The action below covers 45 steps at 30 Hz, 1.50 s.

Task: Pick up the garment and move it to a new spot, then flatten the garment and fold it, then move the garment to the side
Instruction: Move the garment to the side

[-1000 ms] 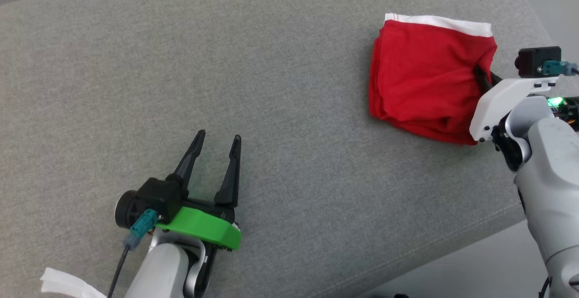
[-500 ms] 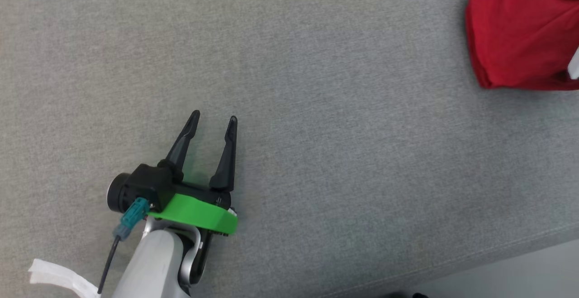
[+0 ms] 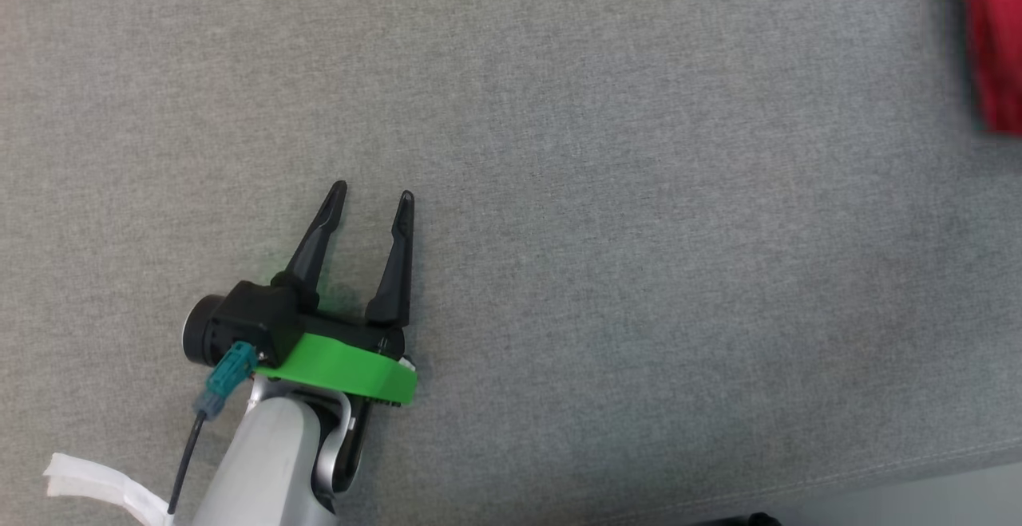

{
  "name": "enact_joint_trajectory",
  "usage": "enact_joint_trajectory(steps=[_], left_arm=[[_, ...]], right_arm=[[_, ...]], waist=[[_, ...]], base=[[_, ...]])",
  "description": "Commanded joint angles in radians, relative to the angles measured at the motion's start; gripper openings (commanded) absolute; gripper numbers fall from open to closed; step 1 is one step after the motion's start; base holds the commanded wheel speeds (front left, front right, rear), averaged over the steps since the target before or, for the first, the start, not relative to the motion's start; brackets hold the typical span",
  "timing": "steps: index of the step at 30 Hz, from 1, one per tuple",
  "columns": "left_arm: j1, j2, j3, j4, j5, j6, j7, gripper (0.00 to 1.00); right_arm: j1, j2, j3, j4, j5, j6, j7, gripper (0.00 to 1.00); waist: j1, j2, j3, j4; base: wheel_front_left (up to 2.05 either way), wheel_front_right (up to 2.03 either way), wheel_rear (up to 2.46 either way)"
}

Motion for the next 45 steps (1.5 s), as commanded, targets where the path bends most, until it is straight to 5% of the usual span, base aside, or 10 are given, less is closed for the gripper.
enact_joint_trajectory(steps=[1,9,24,36,45], left_arm=[[-0.013,0.003,0.007,0.003,0.002,0.000,0.001,1.00],[-0.010,-0.001,0.030,0.001,0.001,0.000,0.001,1.00],[0.024,-0.011,0.153,0.066,-0.006,0.000,0.001,1.00],[0.143,-0.024,0.252,0.103,-0.019,0.000,0.001,1.00],[0.235,-0.027,0.262,0.097,-0.049,0.004,0.001,1.00]], right_arm=[[0.004,0.005,-0.011,0.005,-0.017,-0.001,-0.016,1.00],[0.008,0.061,-0.014,0.011,-0.065,-0.001,-0.077,1.00],[0.089,0.237,0.154,-0.050,-0.045,-0.001,-0.164,1.00],[0.362,0.364,0.226,-0.271,0.038,-0.001,-0.170,1.00],[0.641,0.394,0.250,-0.459,0.135,-0.001,-0.170,1.00]], waist=[[0.0000,-0.0001,-0.003,0.000],[0.0000,-0.0001,-0.048,-0.014],[0.0000,-0.0001,-0.252,0.014],[0.0000,-0.0001,-0.392,0.066],[0.0000,-0.0001,-0.446,0.088]], base=[[0.00,0.00,0.00],[0.00,0.00,0.00],[0.00,0.00,0.00],[0.00,0.00,0.00],[0.00,0.00,0.00]])
